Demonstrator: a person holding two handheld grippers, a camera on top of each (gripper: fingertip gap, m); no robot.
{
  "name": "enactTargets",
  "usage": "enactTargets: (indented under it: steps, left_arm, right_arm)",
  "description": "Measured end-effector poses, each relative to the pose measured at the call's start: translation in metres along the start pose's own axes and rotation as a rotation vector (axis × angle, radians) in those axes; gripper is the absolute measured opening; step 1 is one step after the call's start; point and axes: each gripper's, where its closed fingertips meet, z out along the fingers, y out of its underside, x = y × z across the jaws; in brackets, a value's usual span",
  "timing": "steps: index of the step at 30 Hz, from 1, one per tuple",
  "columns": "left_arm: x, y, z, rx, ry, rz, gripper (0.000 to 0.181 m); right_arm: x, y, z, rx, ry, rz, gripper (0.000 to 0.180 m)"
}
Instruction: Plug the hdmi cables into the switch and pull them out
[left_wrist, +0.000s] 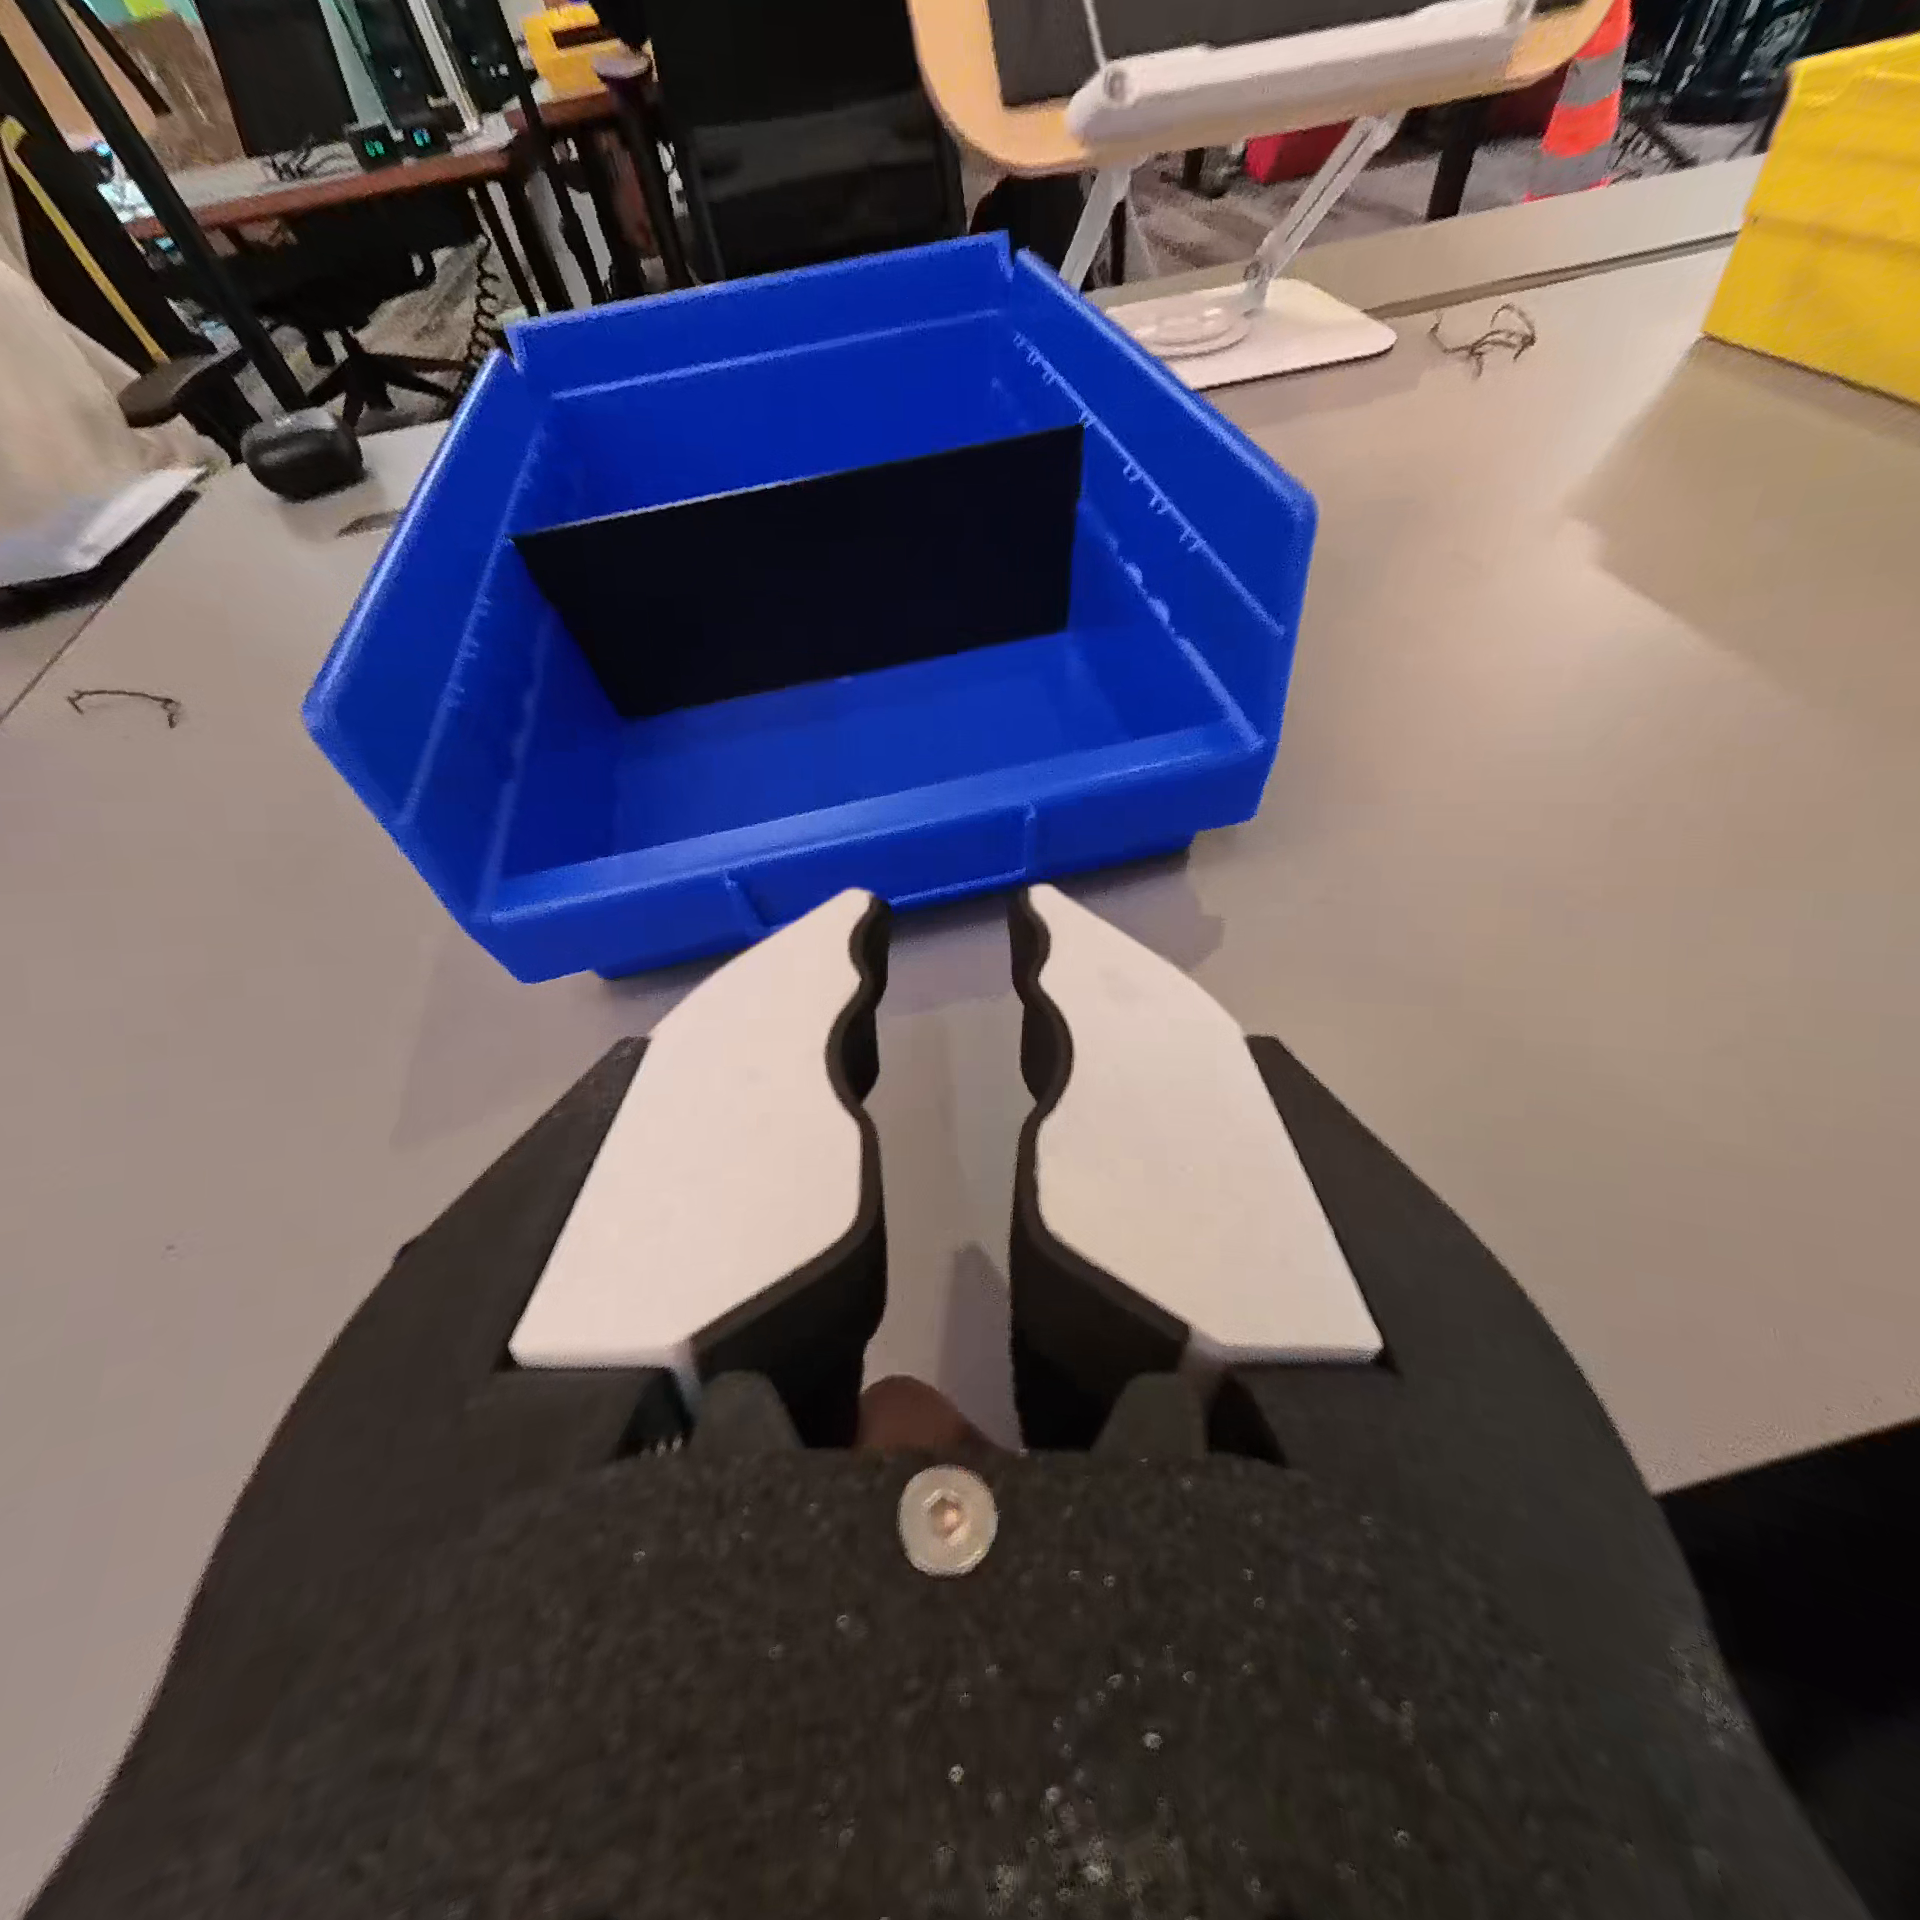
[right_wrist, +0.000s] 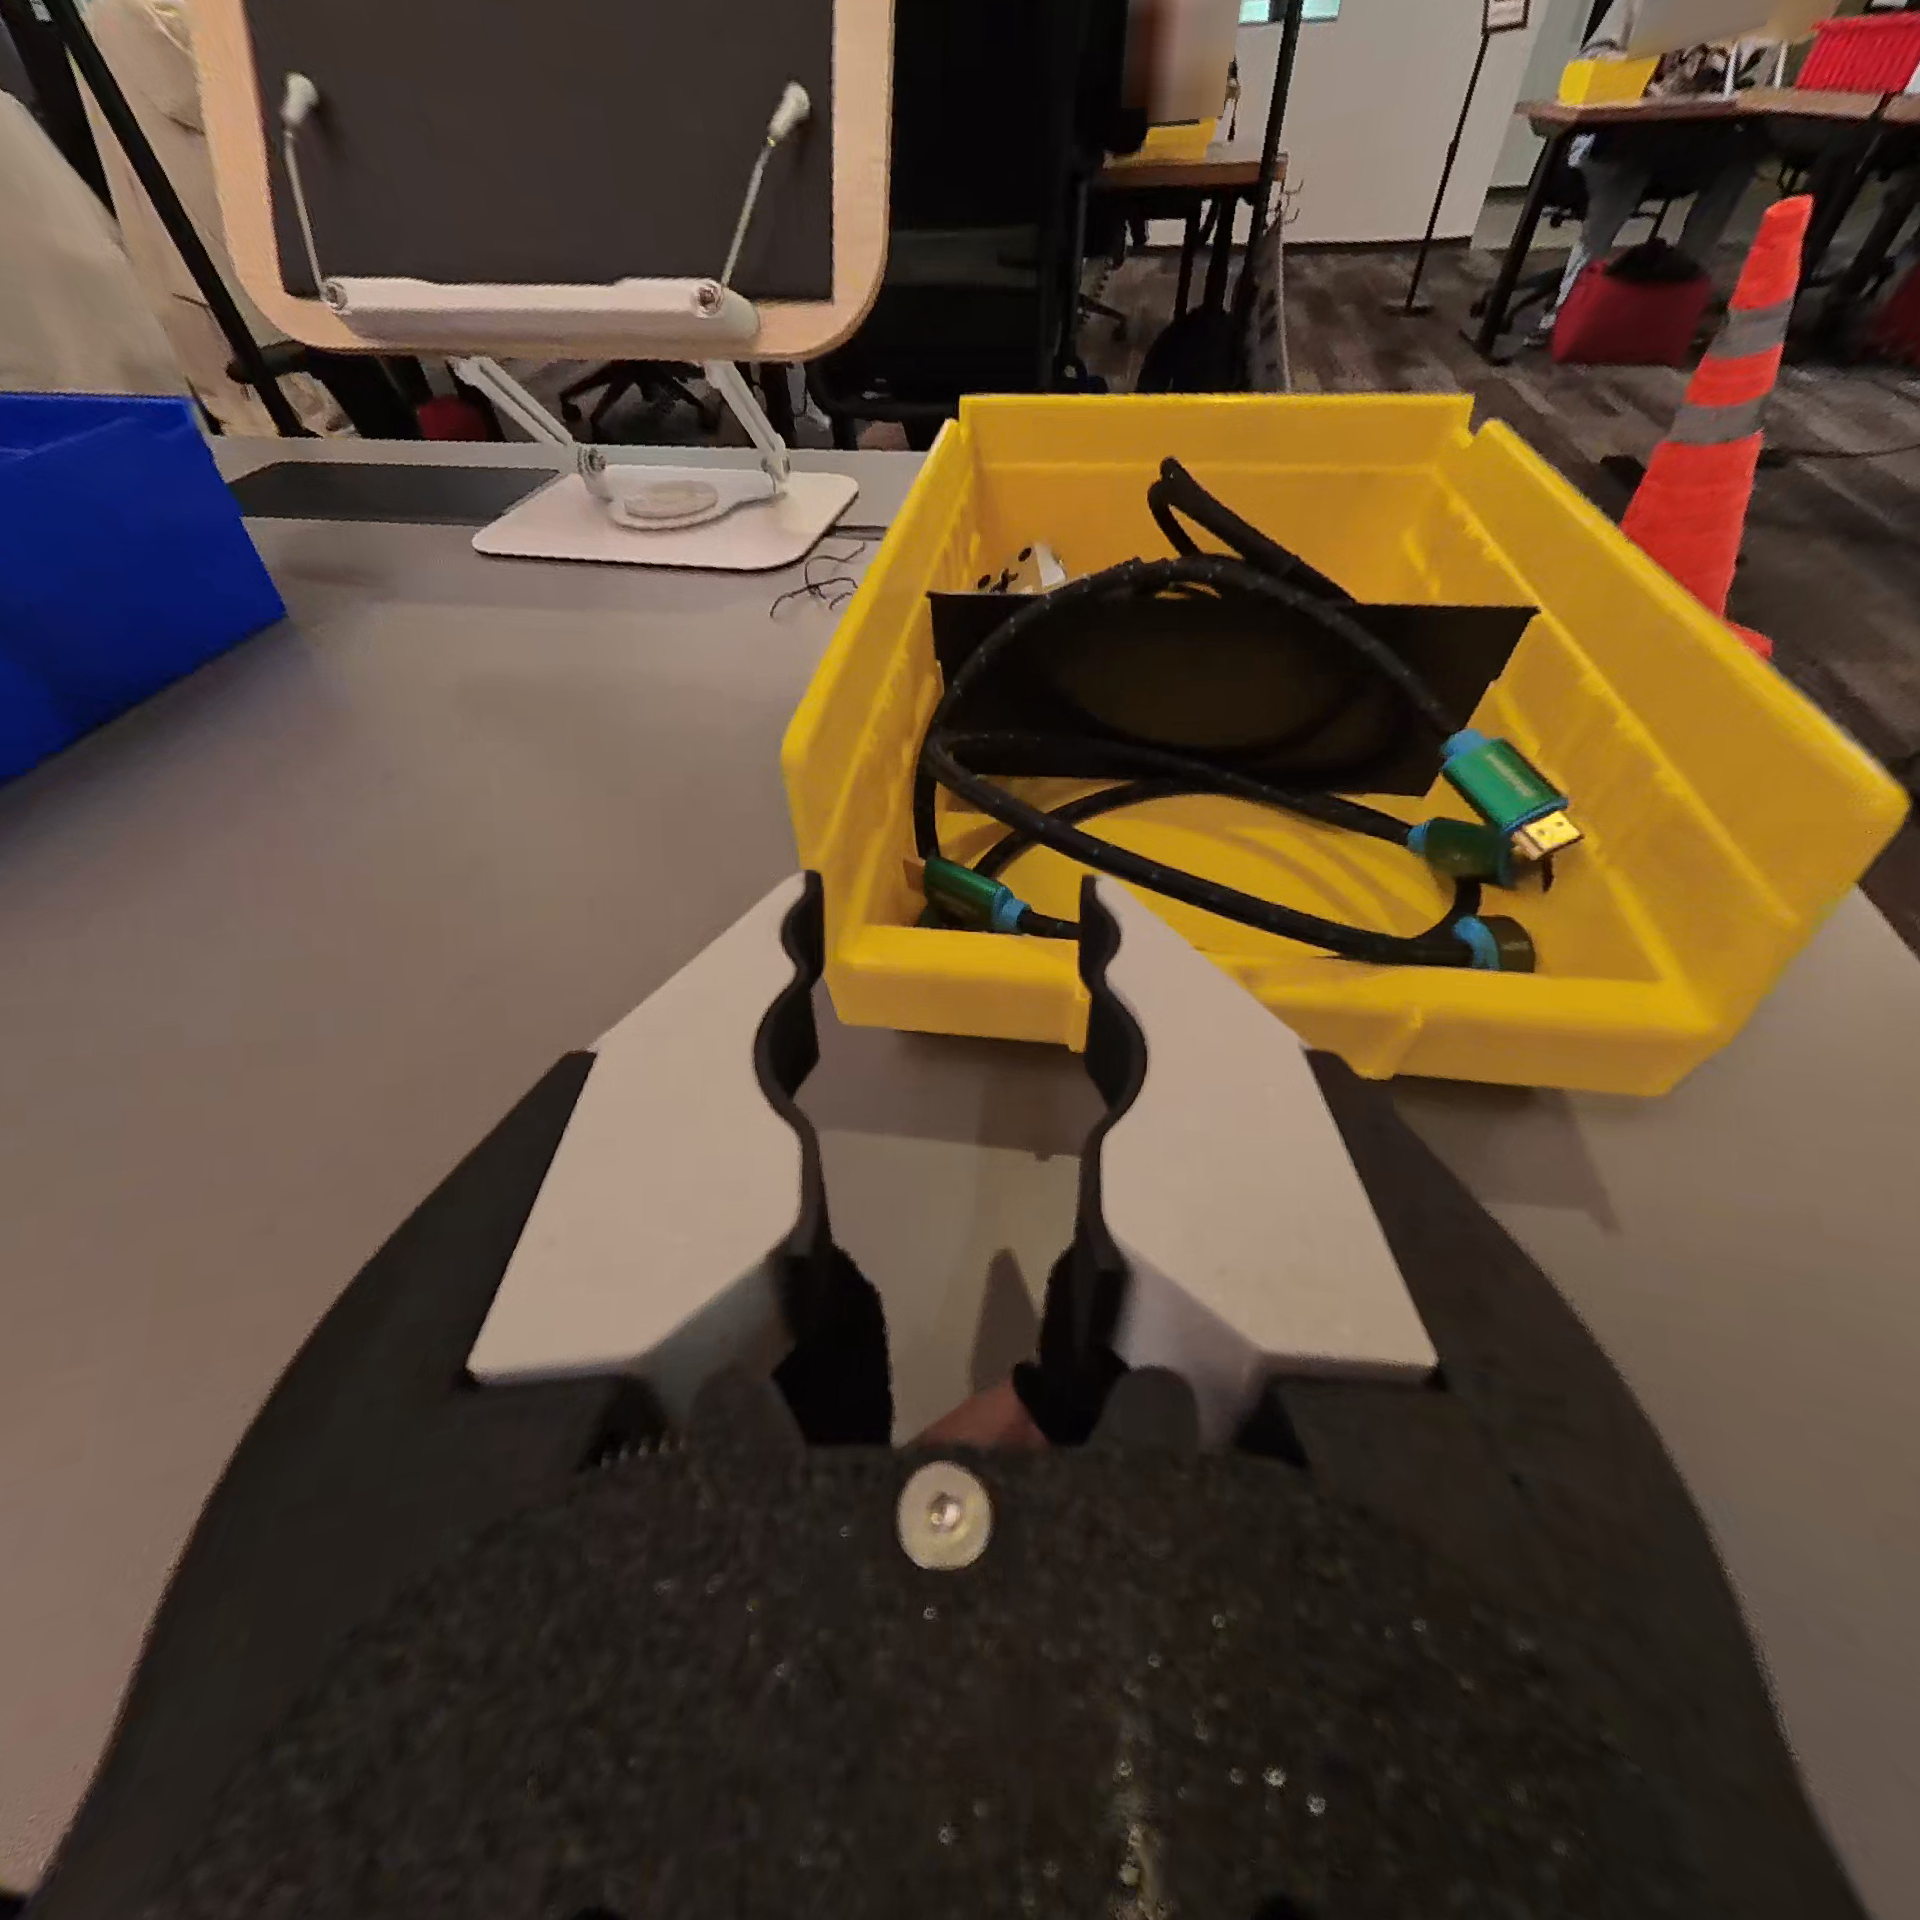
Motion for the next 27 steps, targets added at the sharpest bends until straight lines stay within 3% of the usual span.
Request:
enactTargets:
  steps: [5,12,16,19,21,24,27]
  left_arm:
    - [0.000,0.003,-0.005,-0.024,-0.012,-0.022,0.021]
    - [0.012,0.001,0.001,-0.036,0.049,-0.081,0.021]
    - [0.019,0.000,0.004,-0.036,0.047,-0.030,0.021]
    - [0.028,0.001,0.008,-0.051,0.058,-0.001,0.022]
    - [0.035,0.003,0.012,-0.063,0.054,0.018,0.026]
    - [0.047,0.004,0.012,-0.064,0.068,0.070,0.029]
    - [0.060,-0.001,0.013,-0.046,0.091,0.100,0.030]
  right_arm:
    - [-0.007,0.014,0.002,-0.071,-0.046,0.070,0.048]
    - [-0.004,0.014,-0.003,-0.048,-0.006,-0.013,0.049]
    - [-0.040,0.006,0.002,0.009,-0.117,-0.112,0.051]
    - [-0.058,0.010,0.028,-0.066,-0.154,-0.040,0.069]
    - [-0.048,0.009,0.044,-0.104,-0.083,0.001,0.072]
    - [-0.057,0.012,0.051,-0.119,-0.126,0.042,0.071]
    - [-0.077,0.016,0.048,-0.145,-0.183,-0.046,0.083]
